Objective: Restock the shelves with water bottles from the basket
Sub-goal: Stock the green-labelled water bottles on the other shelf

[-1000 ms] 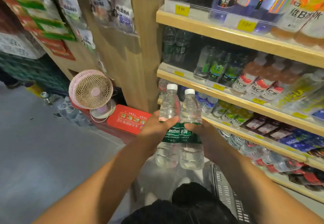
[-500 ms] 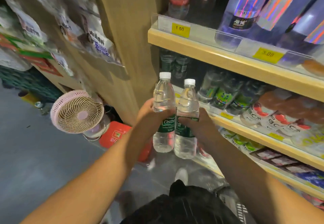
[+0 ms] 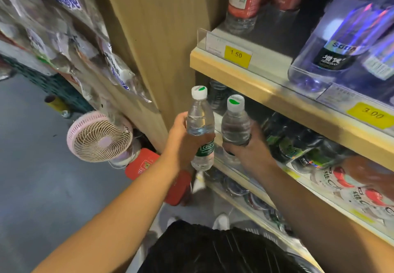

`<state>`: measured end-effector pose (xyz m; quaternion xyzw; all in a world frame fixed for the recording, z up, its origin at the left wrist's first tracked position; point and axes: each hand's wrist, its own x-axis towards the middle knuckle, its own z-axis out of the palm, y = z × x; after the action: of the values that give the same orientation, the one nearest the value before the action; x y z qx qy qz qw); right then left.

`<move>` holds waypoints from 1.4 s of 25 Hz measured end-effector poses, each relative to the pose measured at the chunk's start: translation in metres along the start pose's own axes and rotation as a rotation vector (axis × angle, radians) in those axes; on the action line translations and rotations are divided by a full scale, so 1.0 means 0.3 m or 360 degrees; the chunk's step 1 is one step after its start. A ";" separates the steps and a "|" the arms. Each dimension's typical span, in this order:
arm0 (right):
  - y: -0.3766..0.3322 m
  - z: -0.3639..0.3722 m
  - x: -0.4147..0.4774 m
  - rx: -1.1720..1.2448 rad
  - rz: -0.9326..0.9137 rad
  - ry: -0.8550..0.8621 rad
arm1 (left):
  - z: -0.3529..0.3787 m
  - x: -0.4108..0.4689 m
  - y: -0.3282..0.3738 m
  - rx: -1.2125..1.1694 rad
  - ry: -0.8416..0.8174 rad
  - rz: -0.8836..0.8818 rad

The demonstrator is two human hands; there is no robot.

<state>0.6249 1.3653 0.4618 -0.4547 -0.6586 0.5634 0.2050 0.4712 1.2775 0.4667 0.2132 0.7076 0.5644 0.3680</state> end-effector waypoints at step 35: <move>0.190 0.094 0.296 -0.0674 0.0049 0.0340 | 0.011 0.150 -0.029 0.0139 0.0073 0.0283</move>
<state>0.5792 1.4206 0.3794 -0.5546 -0.7297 0.3643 0.1650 0.4461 1.3094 0.4455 0.2780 0.7181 0.5681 0.2904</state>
